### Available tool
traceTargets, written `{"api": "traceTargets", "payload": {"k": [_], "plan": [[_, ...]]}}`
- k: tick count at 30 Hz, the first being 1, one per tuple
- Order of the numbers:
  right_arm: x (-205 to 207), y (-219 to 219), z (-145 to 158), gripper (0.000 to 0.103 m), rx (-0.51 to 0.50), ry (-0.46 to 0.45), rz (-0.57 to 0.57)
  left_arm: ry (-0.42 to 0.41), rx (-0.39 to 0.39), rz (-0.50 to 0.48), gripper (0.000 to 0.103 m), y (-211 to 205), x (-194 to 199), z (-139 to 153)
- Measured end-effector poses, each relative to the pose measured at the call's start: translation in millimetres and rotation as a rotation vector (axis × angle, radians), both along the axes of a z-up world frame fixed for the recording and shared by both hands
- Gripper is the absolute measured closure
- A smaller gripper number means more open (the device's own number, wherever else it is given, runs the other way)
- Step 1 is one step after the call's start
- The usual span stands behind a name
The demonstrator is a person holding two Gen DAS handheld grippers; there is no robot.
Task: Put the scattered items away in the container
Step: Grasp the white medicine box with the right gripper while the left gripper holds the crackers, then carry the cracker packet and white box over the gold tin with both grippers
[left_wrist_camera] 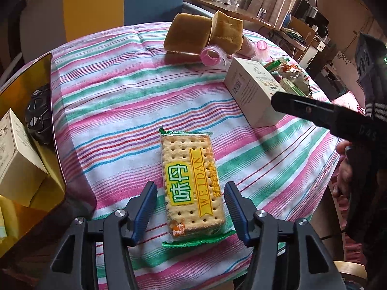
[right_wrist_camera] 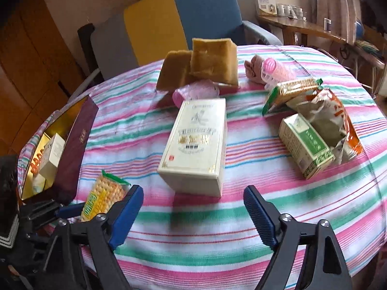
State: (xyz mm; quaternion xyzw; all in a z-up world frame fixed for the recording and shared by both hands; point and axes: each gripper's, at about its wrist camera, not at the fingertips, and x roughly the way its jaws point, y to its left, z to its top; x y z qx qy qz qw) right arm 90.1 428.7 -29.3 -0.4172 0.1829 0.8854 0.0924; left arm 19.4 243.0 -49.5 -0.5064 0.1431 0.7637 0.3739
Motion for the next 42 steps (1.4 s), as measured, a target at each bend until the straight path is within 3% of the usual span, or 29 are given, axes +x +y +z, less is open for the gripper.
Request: {"api": "traceTargets", "payload": {"k": [8,10,13,15,17,24,27,29,35,42], "plan": [[-50.7,-3.1,3.9,0.006,0.086,-0.041,-0.01,-0.033,-0.005,-0.014,0.044,14.1,-16.3,-2.9],[-60.3,-1.8,-2.1,0.01,0.09,-0.065,-0.02,-0.035,-0.006,-0.008,0.044,16.5,-18.9,-6.0],[-69.4,0.2,-11.7,0.025,0.091,-0.101,-0.032,-0.054,0.012,0.005,0.041,17.6,-23.3,-9.3],[-71.4,1.1,-17.6,0.043,0.105,-0.119,-0.043,-0.071,0.033,0.011,0.038,17.0,-25.7,-10.6],[-71.4,1.9,-23.5,0.05,0.104,-0.132,-0.039,-0.083,0.048,0.014,0.033,16.8,-26.8,-11.4],[-53.1,-4.2,-28.1,0.051,0.133,-0.112,-0.031,-0.003,0.032,-0.005,0.036,18.5,-14.2,-10.6],[-40.5,-6.4,-28.3,0.051,0.118,-0.104,-0.033,0.035,0.015,0.002,0.053,15.8,-6.3,-7.6],[-32.4,-8.0,-27.9,0.051,0.1,-0.102,-0.033,0.009,0.053,-0.002,0.054,10.5,-3.5,-3.8],[-14.3,-15.3,-25.1,0.051,0.043,-0.096,-0.025,0.049,0.109,0.008,0.054,-5.8,8.0,15.4],[-16.1,-46.1,-1.2,0.051,0.046,-0.043,0.063,0.086,0.186,0.124,0.054,-51.3,-4.0,47.0]]}}
